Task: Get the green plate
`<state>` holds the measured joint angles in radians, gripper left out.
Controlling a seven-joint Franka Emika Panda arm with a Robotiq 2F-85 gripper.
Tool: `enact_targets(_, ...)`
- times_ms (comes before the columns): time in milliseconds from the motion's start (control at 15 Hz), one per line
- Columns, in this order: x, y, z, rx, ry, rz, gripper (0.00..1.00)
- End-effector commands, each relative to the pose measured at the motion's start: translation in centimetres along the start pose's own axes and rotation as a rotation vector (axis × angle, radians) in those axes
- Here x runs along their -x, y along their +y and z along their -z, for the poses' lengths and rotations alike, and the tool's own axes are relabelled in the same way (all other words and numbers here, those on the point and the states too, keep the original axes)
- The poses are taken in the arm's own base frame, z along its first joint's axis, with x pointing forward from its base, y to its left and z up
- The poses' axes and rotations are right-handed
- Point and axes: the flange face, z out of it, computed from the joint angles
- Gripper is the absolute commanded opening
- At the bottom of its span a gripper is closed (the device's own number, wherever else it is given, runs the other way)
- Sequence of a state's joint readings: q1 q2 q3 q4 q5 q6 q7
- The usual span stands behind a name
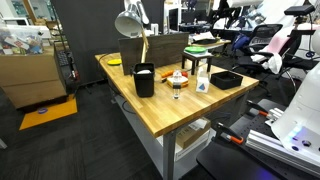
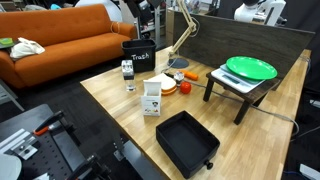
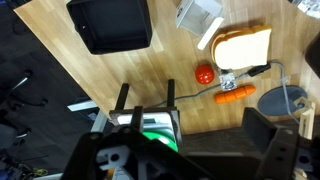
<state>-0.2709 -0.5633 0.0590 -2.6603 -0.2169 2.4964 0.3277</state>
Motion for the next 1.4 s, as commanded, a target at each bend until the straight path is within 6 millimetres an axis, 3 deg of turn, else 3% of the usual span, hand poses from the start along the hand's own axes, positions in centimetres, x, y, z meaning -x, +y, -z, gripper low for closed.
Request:
enact_targets(0,-0.6,0.5,-0.3,-0.002,-0.004,-0.008,1.00)
enact_targets(800,-1.1,0.2,-1.0,-0.005,-0.013,-0.004,1.00)
enact_targets(1000,-2.8,1.6,-1.3,-0.005,0.013,-0.010,1.00)
enact_targets(1333,-7.9,5.5,-3.0,0.021,0.050,-0.007,1.00)
